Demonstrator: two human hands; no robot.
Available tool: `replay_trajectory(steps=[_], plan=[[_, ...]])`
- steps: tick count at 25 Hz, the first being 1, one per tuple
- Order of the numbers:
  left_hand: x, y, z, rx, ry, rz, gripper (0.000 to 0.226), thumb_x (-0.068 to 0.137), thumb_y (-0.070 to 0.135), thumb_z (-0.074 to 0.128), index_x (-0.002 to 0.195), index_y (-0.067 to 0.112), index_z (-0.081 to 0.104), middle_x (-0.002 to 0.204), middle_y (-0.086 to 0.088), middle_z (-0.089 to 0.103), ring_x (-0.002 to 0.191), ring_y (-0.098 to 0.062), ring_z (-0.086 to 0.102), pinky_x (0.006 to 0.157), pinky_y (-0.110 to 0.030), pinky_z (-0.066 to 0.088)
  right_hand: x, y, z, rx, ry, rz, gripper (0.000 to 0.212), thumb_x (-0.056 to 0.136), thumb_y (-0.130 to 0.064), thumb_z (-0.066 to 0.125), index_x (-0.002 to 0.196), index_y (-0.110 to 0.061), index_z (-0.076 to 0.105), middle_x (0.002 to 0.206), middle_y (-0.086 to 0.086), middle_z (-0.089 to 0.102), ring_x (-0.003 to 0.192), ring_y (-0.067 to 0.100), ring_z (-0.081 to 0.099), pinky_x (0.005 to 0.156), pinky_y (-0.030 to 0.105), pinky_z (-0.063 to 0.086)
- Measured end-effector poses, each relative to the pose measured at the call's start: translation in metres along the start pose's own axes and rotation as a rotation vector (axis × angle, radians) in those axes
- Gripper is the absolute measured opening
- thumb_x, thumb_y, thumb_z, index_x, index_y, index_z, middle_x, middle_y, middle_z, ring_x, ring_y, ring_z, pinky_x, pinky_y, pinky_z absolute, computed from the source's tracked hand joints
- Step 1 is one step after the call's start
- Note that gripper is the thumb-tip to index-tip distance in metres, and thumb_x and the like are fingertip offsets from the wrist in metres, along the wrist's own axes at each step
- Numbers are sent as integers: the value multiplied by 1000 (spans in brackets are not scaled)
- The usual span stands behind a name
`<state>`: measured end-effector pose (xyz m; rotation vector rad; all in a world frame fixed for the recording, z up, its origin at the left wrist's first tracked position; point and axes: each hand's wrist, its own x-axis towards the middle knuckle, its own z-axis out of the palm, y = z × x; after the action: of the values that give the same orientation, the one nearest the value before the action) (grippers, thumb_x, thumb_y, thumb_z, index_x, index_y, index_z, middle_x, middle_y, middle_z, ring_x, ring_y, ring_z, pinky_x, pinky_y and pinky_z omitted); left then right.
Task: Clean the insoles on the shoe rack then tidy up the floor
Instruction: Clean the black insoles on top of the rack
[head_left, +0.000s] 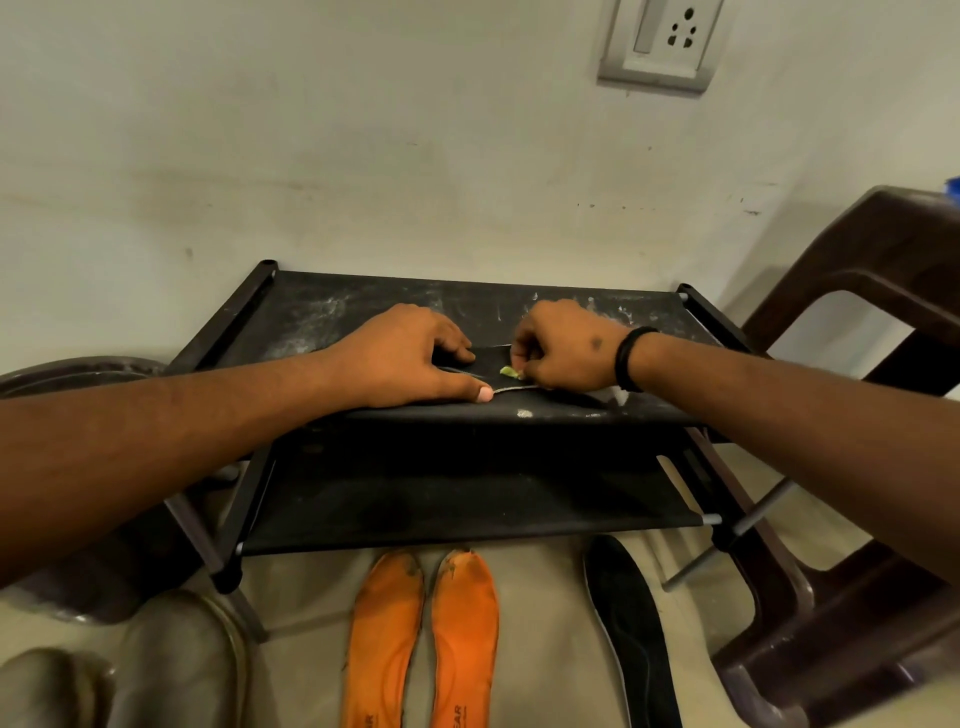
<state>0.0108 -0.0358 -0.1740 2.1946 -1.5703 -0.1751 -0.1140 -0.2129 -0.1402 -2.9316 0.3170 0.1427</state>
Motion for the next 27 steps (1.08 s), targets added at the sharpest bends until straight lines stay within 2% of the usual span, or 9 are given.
replay_trajectory(steps=[2,6,10,12,16,20,22,25,27], plan=[[1,1,0,10,-5,11,87,60,87,54,119,26,74,132,11,65,119,-5,59,104,-33,48,-2,-2,-2,-19,-33,-32,13,87,-10,60,85,-11,73,81,0,70,77,12,64,68,21,52],[2,2,0,-5,10,20,70,70,75,70,118,25,75,131,11,66,117,-5,60,102,-28,47,13,25,-8,-73,120,172,12,87,-12,58,84,-9,69,83,8,69,83,26,66,80,41,58],[1,-1,1,18,3,22,84,60,86,55,118,27,75,131,13,66,117,-3,60,101,-28,47,6,2,3,9,70,39,13,87,-10,61,83,-9,73,79,3,69,71,9,61,68,22,52],[2,-2,1,19,2,31,81,64,84,59,118,26,75,131,12,66,117,-4,60,101,-28,47,4,-4,3,32,26,2,12,87,-10,62,82,-11,73,78,0,69,69,6,60,65,16,48],[3,1,1,22,17,27,85,60,87,53,116,26,75,130,12,67,117,-4,60,101,-28,48,22,10,0,-92,138,190,10,89,-18,60,86,-13,68,86,5,68,82,23,65,81,41,57],[1,-2,0,14,2,40,68,71,75,68,116,25,76,130,11,67,117,-4,61,99,-24,47,15,-10,8,74,96,42,12,88,-10,62,87,-9,74,84,2,71,77,12,64,85,27,49],[4,-1,1,13,8,45,61,75,69,71,116,24,76,131,11,67,117,-4,61,100,-25,47,13,-7,8,114,105,48,12,88,-10,63,87,-11,75,86,1,71,75,10,63,83,28,52],[5,-1,2,12,17,20,69,70,76,68,116,26,76,131,11,66,118,-4,60,103,-29,48,19,4,8,-12,206,173,12,87,-15,60,85,-17,72,89,3,71,83,21,65,84,39,56],[2,-2,1,21,9,18,76,65,82,63,116,27,75,131,12,66,117,-4,60,103,-30,48,16,1,10,29,192,104,12,87,-12,62,87,-14,74,89,3,72,83,19,66,81,33,57]])
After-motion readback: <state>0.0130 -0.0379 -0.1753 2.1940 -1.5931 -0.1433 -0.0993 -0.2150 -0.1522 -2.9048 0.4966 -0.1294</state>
